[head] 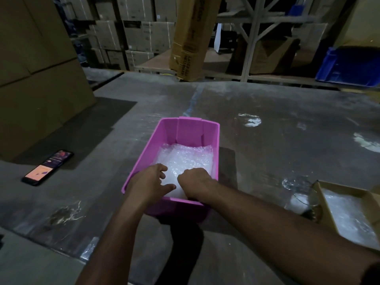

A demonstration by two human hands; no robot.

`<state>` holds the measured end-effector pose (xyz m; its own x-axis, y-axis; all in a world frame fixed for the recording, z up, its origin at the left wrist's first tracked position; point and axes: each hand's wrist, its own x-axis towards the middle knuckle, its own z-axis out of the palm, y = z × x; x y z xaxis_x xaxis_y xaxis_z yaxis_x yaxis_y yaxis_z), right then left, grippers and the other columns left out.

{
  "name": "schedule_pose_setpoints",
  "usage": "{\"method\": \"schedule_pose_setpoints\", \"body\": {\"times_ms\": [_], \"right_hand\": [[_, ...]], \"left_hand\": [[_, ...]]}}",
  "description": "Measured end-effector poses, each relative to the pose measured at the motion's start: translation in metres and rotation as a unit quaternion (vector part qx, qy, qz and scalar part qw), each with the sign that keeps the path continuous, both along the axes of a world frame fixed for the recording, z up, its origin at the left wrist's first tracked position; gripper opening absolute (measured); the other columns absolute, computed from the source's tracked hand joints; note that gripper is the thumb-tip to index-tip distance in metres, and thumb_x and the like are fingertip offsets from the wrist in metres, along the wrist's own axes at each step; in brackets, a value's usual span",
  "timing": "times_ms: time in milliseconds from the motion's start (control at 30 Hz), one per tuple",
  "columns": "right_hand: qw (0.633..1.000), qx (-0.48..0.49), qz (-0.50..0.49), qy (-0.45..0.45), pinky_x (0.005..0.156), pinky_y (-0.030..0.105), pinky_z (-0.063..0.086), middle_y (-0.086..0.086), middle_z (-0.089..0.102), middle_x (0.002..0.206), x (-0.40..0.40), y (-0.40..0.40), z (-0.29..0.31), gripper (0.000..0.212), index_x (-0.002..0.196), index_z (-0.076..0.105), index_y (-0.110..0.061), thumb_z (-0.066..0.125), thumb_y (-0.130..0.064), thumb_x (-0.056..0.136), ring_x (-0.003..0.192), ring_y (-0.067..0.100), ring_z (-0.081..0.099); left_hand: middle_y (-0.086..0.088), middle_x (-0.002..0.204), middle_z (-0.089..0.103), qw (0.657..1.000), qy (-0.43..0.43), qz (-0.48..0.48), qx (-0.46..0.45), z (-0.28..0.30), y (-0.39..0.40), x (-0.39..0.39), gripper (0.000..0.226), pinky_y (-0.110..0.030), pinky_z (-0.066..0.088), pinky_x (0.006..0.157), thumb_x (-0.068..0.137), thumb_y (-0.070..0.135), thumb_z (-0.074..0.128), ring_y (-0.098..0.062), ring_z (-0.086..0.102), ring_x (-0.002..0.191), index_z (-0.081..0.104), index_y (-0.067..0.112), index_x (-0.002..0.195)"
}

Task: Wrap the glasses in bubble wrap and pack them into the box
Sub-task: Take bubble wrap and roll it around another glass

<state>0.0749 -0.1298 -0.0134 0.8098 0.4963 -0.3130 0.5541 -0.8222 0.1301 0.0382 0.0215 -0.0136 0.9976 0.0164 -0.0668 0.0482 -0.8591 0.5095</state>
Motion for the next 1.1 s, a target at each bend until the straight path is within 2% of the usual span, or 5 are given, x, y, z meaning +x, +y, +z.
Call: {"method": "schedule_pose_setpoints", "body": {"times_ms": [167, 367, 633, 833, 1100], "right_hand": [[0.999, 0.021, -0.037, -0.013, 0.069, 0.031, 0.043, 0.007, 0.068, 0.103, 0.009, 0.000, -0.008, 0.009, 0.096, 0.064, -0.007, 0.062, -0.003, 0.088, 0.096, 0.027, 0.067], [0.988, 0.071, -0.098, 0.091, 0.075, 0.036, 0.042, 0.012, 0.046, 0.131, 0.013, -0.002, -0.021, 0.067, 0.138, 0.043, -0.013, 0.079, -0.028, 0.083, 0.116, 0.031, 0.053], [0.995, 0.070, -0.075, -0.012, 0.065, 0.031, 0.046, 0.009, 0.068, 0.092, 0.017, 0.003, -0.018, 0.012, 0.093, 0.069, -0.008, 0.069, -0.002, 0.083, 0.084, 0.028, 0.066], [0.986, 0.122, -0.104, -0.054, 0.061, 0.032, 0.039, 0.007, 0.056, 0.073, 0.011, -0.008, -0.011, 0.026, 0.066, 0.051, -0.011, 0.059, 0.010, 0.081, 0.072, 0.028, 0.057], [0.918, 0.365, -0.153, -0.034, 0.071, 0.037, 0.050, 0.006, 0.073, 0.095, 0.004, -0.034, 0.035, 0.026, 0.100, 0.072, -0.010, 0.047, -0.015, 0.102, 0.085, 0.027, 0.064]], "left_hand": [[0.008, 0.122, 0.064, 0.999, 0.021, -0.030, 0.010, -0.001, 0.011, 0.011, 0.080, -0.033, 0.050, 0.098, 0.073, 0.043, 0.088, -0.015, 0.063, 0.107, 0.052, 0.024, 0.141], [0.005, 0.146, 0.054, 0.995, 0.037, -0.072, 0.054, 0.003, 0.014, 0.020, 0.088, -0.032, 0.044, 0.106, 0.075, 0.043, 0.087, -0.017, 0.055, 0.130, 0.043, 0.026, 0.149], [0.001, 0.145, 0.055, 0.995, 0.048, -0.078, 0.029, 0.000, 0.016, 0.023, 0.092, -0.031, 0.045, 0.104, 0.072, 0.038, 0.091, -0.018, 0.055, 0.128, 0.043, 0.023, 0.149], [-0.002, 0.141, 0.058, 0.998, 0.014, -0.060, -0.004, 0.002, 0.017, 0.019, 0.096, -0.033, 0.046, 0.104, 0.065, 0.032, 0.095, -0.019, 0.055, 0.128, 0.046, 0.020, 0.147], [0.018, 0.103, 0.068, 0.981, -0.151, 0.013, -0.122, 0.027, 0.005, 0.009, 0.025, -0.025, 0.052, 0.083, 0.082, 0.024, 0.084, 0.000, 0.064, 0.094, 0.074, 0.029, 0.104]]}}
